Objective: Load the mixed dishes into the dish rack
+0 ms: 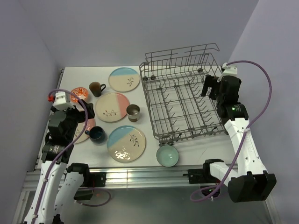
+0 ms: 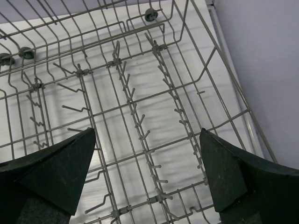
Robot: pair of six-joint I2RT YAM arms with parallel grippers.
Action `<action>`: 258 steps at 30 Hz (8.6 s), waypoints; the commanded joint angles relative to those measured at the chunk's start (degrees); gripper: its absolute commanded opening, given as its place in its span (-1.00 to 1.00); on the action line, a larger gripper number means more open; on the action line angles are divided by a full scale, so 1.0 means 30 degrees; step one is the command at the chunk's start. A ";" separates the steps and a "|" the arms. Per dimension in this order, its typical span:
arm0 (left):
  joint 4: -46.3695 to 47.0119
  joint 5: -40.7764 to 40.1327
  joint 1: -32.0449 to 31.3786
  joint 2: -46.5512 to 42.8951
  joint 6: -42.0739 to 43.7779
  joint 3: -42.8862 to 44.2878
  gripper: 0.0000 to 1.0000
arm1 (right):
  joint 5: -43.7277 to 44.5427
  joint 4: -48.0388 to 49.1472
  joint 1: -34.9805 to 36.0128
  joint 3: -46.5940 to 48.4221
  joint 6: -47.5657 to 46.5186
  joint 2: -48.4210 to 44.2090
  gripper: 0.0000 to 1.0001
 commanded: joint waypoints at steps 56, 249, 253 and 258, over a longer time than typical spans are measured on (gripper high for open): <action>-0.4099 -0.0152 0.0696 2.9729 -0.4255 2.2178 -0.03 | -1.9395 -0.4989 0.1800 0.1965 -1.2076 0.5667 0.86; 0.2022 -0.4316 -1.0291 0.1368 -0.3553 0.0147 0.99 | -0.8350 -0.3612 -0.1538 2.1239 -2.2066 2.2511 -1.00; 0.1993 -0.4228 -1.0291 0.1955 -0.3318 0.0587 0.98 | -0.8555 -0.3816 -0.1832 2.1885 -2.3145 2.3361 -1.00; 0.2110 -0.4023 -1.0291 0.2482 -0.3435 0.0675 0.98 | -0.8527 -0.3524 -0.1921 2.2120 -2.4291 2.4123 -1.00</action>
